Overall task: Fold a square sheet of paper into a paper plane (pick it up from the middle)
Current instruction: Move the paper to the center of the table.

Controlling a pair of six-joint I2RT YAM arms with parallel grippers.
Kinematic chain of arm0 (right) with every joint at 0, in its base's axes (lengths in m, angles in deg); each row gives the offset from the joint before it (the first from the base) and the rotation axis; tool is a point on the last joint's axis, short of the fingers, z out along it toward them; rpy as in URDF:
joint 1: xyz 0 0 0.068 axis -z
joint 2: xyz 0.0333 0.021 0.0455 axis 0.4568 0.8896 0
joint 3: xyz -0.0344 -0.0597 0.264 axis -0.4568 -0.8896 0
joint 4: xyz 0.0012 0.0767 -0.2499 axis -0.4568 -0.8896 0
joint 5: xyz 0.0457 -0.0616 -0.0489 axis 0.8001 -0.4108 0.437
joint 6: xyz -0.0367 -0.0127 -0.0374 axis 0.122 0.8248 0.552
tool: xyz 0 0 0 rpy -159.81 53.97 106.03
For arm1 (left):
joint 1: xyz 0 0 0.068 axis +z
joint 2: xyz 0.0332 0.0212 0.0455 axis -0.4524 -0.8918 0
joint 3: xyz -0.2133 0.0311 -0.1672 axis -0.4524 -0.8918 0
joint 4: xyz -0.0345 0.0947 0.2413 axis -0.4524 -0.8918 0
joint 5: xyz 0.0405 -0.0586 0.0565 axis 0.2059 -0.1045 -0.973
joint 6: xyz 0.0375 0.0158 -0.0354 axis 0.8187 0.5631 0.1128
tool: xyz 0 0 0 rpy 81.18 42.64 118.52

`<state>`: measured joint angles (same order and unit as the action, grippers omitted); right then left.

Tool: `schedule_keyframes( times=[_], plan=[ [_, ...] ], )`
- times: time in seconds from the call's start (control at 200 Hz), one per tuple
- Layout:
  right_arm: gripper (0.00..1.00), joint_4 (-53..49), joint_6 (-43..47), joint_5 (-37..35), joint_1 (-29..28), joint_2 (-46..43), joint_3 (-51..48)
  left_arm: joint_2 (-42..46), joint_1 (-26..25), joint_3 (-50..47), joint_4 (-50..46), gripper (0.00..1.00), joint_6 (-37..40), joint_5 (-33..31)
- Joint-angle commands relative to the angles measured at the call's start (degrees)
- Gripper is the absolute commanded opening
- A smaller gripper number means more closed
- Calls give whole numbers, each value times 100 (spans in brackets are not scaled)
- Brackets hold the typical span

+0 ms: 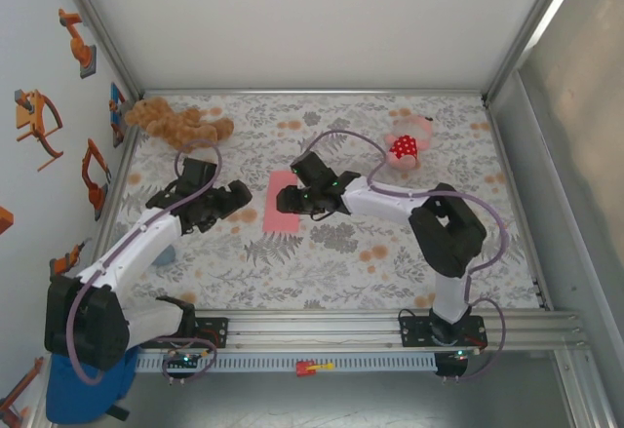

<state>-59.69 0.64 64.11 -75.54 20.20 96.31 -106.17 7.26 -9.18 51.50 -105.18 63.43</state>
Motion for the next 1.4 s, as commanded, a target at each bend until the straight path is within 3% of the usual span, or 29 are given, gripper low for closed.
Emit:
schedule_keyframes(
  times=[0.0, 0.406, 0.671, 0.896, 1.017, 1.122, 1.397],
  plan=[
    [49, -151, -80, 21, -24, 332, 426, 259, 226, -117, -177, 96, -120, 142],
    [49, -606, 28, -111, -13, 997, 622, -110, 320, -167, 280, 96, -105, 927],
    [47, -599, 202, -337, 101, 400, -452, -388, 234, -260, 788, 96, -78, 1512],
    [45, 33, 432, -33, 411, -544, -1457, -685, -249, -389, 1311, 97, -335, 1780],
    [45, 661, 83, 385, 574, -1018, -1684, -905, -571, -499, 1781, 99, -651, 1932],
    [44, 1019, -308, 327, 667, -1327, -1919, -1087, -791, -585, 2159, 100, -882, 2048],
    [34, 1591, -822, 486, 889, -1287, -2569, -1623, -1207, -562, 2643, 85, -1171, 2224]
  ],
)
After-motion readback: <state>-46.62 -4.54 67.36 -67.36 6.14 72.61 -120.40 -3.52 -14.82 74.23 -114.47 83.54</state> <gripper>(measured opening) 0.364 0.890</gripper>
